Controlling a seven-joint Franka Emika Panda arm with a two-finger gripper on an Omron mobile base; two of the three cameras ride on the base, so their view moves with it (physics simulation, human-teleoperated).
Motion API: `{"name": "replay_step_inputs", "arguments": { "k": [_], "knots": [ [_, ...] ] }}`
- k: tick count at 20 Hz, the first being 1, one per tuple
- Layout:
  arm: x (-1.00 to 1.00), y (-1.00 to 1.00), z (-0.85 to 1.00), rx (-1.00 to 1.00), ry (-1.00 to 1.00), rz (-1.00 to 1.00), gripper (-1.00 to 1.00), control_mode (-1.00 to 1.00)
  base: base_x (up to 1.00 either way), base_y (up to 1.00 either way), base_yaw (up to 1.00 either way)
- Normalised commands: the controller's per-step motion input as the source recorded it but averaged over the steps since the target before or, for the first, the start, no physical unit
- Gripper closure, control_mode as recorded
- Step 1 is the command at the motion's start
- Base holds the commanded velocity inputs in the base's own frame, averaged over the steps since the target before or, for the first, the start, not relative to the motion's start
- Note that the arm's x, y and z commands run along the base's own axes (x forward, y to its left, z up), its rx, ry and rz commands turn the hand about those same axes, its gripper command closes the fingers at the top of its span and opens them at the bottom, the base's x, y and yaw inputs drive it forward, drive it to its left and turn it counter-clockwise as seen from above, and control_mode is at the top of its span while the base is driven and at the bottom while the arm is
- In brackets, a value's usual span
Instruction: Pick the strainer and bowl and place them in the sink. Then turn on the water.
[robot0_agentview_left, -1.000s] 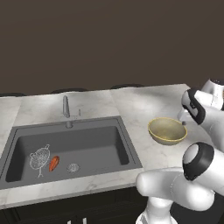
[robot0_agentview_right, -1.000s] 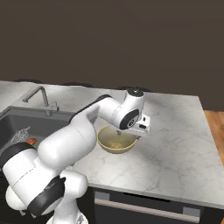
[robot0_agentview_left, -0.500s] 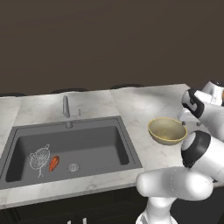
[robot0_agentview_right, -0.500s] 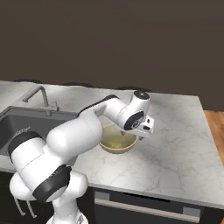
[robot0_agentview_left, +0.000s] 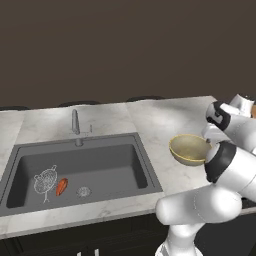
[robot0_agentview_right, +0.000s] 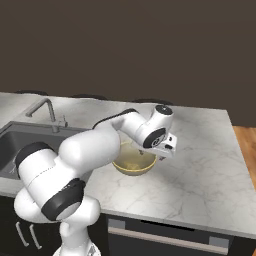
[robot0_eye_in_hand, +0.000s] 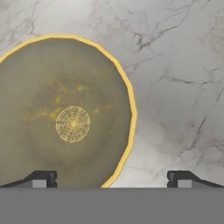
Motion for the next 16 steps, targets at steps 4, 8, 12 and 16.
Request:
{"name": "replay_step_inputs", "arguments": {
  "k": [4,8,12,16],
  "knots": [
    [0.03,-0.12,-0.28,0.00,0.00,0.00,-1.00,-1.00,0.00,0.00,0.00],
    [0.00,-0.13,-0.29,0.00,0.00,0.00,-1.00,-1.00,0.00,0.00,0.00],
    [0.00,-0.02,-0.21,0.00,0.01,0.00,-1.00,-1.00,0.00,0.00,0.00],
    [0.00,0.00,-0.18,0.00,0.02,0.00,-1.00,-1.00,0.00,0.00,0.00]
  ]
}}
